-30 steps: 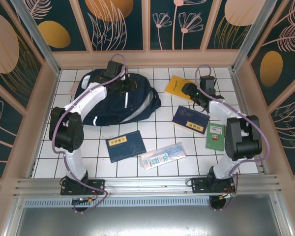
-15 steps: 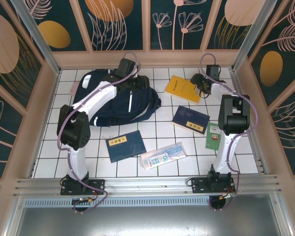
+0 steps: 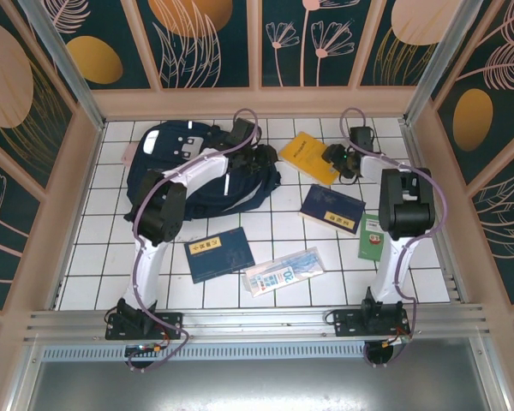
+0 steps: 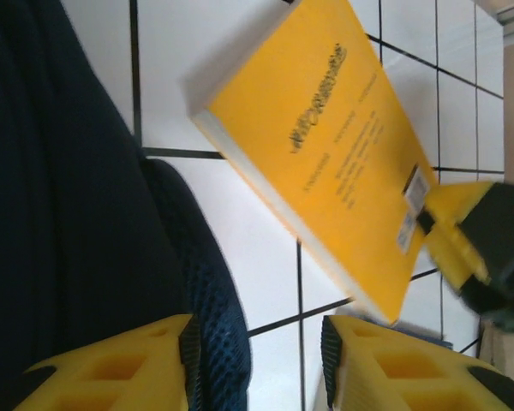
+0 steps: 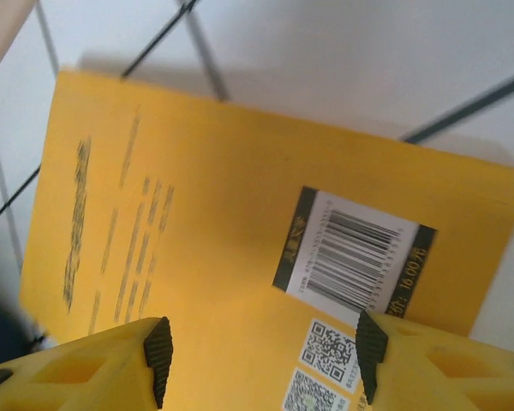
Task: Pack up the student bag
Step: Rotate the book at the top-center of the table, then pick up the book from the top-center of the table.
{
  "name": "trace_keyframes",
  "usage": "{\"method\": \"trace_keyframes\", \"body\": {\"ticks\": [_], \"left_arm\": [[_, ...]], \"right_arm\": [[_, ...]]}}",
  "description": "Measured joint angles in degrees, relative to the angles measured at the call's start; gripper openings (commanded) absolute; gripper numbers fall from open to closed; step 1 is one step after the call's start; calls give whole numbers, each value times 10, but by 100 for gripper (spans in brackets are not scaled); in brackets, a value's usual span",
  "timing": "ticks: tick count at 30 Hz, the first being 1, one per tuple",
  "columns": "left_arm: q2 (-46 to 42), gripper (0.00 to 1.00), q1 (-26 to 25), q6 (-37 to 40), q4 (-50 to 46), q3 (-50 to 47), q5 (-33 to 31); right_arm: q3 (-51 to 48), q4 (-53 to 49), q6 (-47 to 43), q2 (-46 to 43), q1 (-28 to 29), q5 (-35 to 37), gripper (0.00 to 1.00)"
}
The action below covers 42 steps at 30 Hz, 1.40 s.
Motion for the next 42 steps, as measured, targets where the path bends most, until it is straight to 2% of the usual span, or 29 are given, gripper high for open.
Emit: {"method": "trace_keyframes", "body": {"ticks": [4, 8, 18, 23, 27, 32, 38, 42], "left_arm": [[10, 43, -10, -18, 10, 24, 8], [25, 41, -27, -35, 26, 43, 16], [101, 30, -47, -74, 36, 79, 24], [120, 29, -47, -80, 20, 95, 8], [120, 29, -47, -86, -4, 104, -13], [120, 28, -45, -86, -26, 104, -34], [125, 24, -42, -84, -49, 118, -47], [127, 22, -42, -79, -57, 120, -56]], "right_arm": [[-9, -5, 21, -10, 40, -33, 62], [-7, -21, 19, -17, 54, -36, 64], [88, -42, -52, -16, 5, -1, 66], [174, -52, -97, 45, -16, -8, 66], [203, -76, -125, 97, -23, -17, 67], [201, -100, -144, 135, -23, -24, 65], [166, -75, -146, 120, -21, -60, 59], [134, -47, -145, 107, -14, -83, 59]]}}
